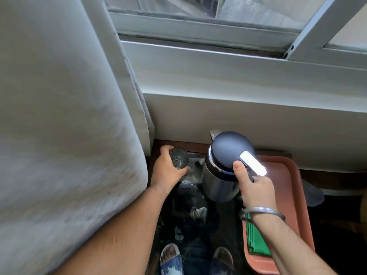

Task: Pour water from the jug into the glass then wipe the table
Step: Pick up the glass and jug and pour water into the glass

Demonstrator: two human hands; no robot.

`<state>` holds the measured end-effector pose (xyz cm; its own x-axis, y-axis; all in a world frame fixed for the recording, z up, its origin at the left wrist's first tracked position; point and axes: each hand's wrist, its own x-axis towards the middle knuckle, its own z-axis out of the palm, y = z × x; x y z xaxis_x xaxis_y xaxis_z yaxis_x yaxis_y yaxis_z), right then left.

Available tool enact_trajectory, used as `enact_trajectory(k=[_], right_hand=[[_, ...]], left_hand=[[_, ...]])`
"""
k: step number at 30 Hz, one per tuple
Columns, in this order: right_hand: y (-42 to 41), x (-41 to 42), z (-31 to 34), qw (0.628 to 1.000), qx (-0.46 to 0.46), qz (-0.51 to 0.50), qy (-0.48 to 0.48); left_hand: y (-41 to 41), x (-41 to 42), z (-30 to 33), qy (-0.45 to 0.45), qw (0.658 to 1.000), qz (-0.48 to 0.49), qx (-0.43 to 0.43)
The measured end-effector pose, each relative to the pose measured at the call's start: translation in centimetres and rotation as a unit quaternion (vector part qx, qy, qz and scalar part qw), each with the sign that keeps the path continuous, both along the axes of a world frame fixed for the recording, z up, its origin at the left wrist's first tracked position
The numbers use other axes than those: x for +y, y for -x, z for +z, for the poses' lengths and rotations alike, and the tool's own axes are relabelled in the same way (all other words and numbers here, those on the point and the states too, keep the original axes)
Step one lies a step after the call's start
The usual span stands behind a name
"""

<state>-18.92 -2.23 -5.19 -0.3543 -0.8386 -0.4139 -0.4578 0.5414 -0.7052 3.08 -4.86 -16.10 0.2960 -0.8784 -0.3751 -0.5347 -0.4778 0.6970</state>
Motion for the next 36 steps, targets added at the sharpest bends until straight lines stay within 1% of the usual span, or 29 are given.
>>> enact_trajectory(k=[2, 3, 6, 8, 10, 15, 20, 24, 25, 26, 27, 30, 36], right_hand=[[1.1, 1.1, 2.8, 0.998, 0.002, 0.055, 0.003], [1.4, 1.9, 5.4, 0.996, 0.002, 0.091, 0.009], [2.2, 2.9, 12.7, 0.974, 0.012, 0.222, 0.043], [3.4, 3.5, 16.9, 0.958, 0.046, 0.282, 0.029], [4.1, 4.2, 20.4, 0.942, 0.102, 0.321, 0.009], [3.9, 5.9, 29.3, 0.897, 0.185, 0.401, -0.026], [3.9, 7.1, 34.4, 0.860, 0.260, 0.438, -0.027], [3.3, 7.7, 38.1, 0.827, 0.306, 0.470, -0.031], [3.1, 7.5, 38.2, 0.818, 0.314, 0.481, -0.028], [3.4, 9.1, 40.2, 0.809, 0.338, 0.482, 0.000], [3.3, 9.3, 40.6, 0.800, 0.345, 0.490, -0.001], [2.4, 8.8, 41.6, 0.796, 0.360, 0.487, -0.014], [2.1, 8.9, 43.6, 0.768, 0.391, 0.507, 0.001]], left_hand=[[0.3, 0.6, 1.6, 0.013, 1.000, 0.007, 0.023], [0.5, 1.4, 2.8, 0.020, 0.999, 0.010, 0.036], [1.2, 4.0, 6.9, 0.048, 0.996, 0.022, 0.072], [2.0, 5.9, 10.5, 0.061, 0.993, 0.030, 0.099], [2.6, 7.7, 14.1, 0.078, 0.989, 0.030, 0.121], [3.8, 12.2, 22.9, 0.100, 0.988, -0.024, 0.114], [4.2, 15.2, 27.8, 0.132, 0.986, -0.037, 0.100], [4.6, 16.8, 30.3, 0.148, 0.983, -0.049, 0.094], [4.6, 17.0, 30.2, 0.143, 0.984, -0.044, 0.099], [5.1, 18.0, 32.4, 0.161, 0.981, -0.050, 0.098], [5.2, 18.4, 32.6, 0.164, 0.980, -0.054, 0.101], [5.2, 18.7, 32.3, 0.160, 0.979, -0.043, 0.120], [5.4, 18.9, 33.0, 0.188, 0.971, -0.041, 0.139]])
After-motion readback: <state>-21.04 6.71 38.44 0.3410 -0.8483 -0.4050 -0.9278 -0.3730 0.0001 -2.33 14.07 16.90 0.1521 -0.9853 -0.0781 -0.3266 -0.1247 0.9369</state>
